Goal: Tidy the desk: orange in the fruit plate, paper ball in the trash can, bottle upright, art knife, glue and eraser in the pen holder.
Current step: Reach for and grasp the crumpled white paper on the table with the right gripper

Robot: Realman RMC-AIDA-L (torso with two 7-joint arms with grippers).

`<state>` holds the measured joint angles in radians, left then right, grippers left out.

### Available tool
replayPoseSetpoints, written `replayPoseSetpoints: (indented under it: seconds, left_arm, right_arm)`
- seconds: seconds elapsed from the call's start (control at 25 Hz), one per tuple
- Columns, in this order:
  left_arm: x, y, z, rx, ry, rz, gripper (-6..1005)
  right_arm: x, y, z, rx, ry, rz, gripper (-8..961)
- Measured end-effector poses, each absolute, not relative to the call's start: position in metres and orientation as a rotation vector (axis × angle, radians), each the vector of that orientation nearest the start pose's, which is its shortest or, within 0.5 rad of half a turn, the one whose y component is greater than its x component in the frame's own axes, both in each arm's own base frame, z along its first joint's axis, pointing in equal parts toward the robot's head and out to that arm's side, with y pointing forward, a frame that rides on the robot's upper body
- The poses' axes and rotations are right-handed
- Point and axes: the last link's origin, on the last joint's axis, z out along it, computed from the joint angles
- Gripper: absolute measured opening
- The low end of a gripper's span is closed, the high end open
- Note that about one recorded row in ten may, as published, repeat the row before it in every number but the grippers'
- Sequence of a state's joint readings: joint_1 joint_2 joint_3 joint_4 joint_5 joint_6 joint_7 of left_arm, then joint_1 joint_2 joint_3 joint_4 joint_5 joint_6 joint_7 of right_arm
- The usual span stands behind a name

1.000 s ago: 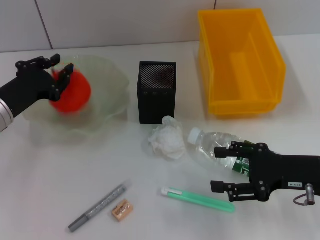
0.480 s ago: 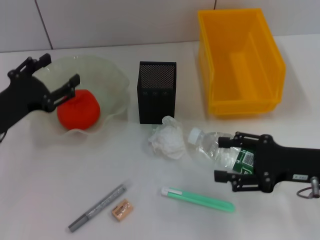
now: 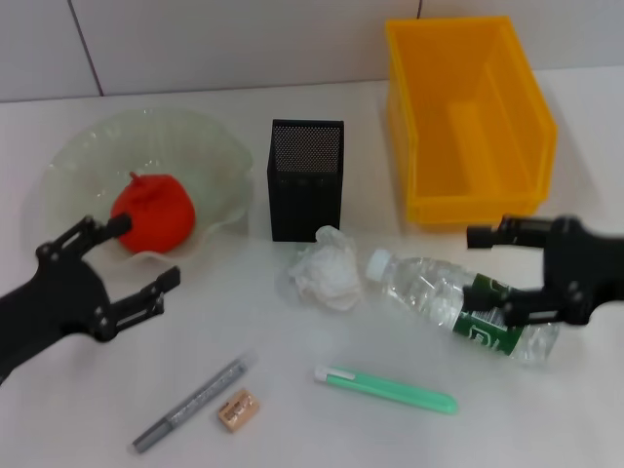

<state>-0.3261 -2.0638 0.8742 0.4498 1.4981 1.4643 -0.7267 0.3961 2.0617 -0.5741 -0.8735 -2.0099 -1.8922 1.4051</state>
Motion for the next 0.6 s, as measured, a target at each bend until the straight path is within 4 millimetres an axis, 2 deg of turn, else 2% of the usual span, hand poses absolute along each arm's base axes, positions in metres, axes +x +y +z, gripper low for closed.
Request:
replayPoseSetpoints:
  seconds: [0.04,0.2,0.28,0.44,0.6]
  left_arm:
    - [-0.311,0.279,-0.012,-2.39,-0.252,-0.784,859]
    - [-0.314,0.276,-0.012,-2.389,-0.263,-0.778,859]
    - [-0.314,0.276,-0.012,-2.391,-0.264,-0.776,859]
    - [-0.314,0.275,-0.014,-2.398,-0.274,-0.778,859]
    - [-0.315,0.273,-0.017,-2.43,-0.287,-0.763,859]
  right_arm:
    - [0.267,0.283,0.065,-2.808,0.558,0.762,825]
    - [0.224,0.309,0.099,-2.897,0.748,0.502,825]
    - [0.201,0.321,0.109,-2.906,0.812,0.377,825]
    - [0.155,0.343,0.112,-2.903,0.881,0.227,825]
    - [0.121,0.361,0.098,-2.915,0.84,0.051,825]
